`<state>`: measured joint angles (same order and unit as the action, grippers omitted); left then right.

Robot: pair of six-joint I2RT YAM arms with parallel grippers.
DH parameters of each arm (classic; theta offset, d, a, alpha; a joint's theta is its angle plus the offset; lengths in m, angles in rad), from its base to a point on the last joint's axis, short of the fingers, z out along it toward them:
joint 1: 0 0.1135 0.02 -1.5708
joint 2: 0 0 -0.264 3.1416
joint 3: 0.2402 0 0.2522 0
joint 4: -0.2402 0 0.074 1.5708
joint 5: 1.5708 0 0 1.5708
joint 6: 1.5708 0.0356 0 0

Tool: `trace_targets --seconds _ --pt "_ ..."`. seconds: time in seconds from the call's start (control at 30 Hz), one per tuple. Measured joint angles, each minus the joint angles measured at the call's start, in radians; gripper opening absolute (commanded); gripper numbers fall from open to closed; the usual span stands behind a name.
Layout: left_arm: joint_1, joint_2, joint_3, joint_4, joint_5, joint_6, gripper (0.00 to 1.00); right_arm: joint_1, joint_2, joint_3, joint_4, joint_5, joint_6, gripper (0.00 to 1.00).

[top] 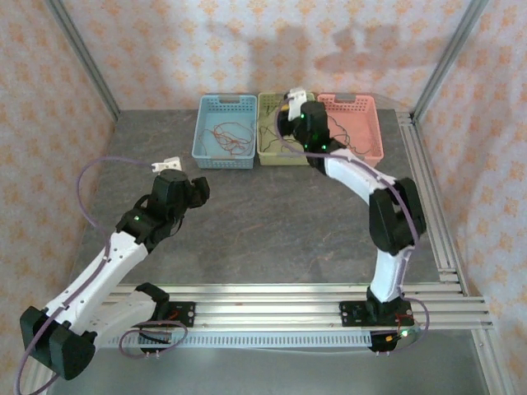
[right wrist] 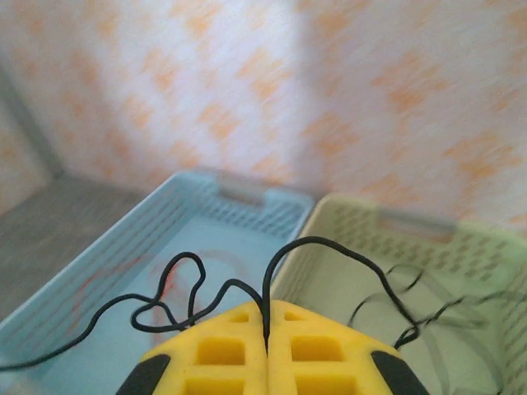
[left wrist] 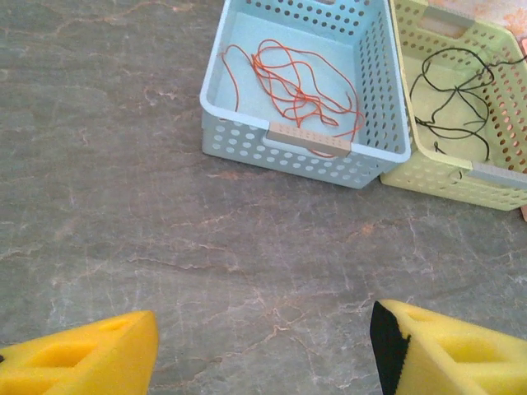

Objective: Untangle the cables

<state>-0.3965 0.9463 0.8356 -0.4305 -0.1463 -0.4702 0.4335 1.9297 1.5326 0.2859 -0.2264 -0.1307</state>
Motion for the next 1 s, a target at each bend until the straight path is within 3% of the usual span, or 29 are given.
trace_targets --seconds 0.07,0.1,0.17,0.37,0.57,0.77,0.9,1.0 --pt "0.000 -0.004 -0.006 0.006 -0.017 0.001 0.69 -0.029 0.107 0.139 -0.037 0.037 0.028 0.46" --pt "0.000 -0.009 -0.013 0.017 -0.025 0.005 0.69 -0.037 0.150 0.189 -0.055 0.050 0.039 0.57" --pt "0.000 -0.027 -0.042 0.050 -0.058 0.010 0.70 -0.046 0.225 0.258 -0.087 0.073 0.056 0.68" --pt "0.007 -0.092 -0.128 0.143 -0.238 0.045 0.72 -0.039 0.200 0.158 -0.125 0.085 0.076 0.71" --pt "0.016 -0.101 -0.292 0.412 -0.394 0.178 0.72 -0.035 -0.187 -0.283 -0.050 0.116 0.093 0.70" --pt "0.094 0.003 -0.403 0.604 -0.409 0.328 0.71 -0.035 -0.584 -0.710 0.082 0.230 0.091 0.70" --pt "0.142 0.125 -0.410 0.748 -0.384 0.394 0.71 -0.050 -0.735 -0.930 0.080 0.315 0.074 0.71" --pt "0.169 0.214 -0.462 0.900 -0.351 0.443 0.71 -0.127 -0.828 -1.059 0.093 0.345 0.068 0.71"
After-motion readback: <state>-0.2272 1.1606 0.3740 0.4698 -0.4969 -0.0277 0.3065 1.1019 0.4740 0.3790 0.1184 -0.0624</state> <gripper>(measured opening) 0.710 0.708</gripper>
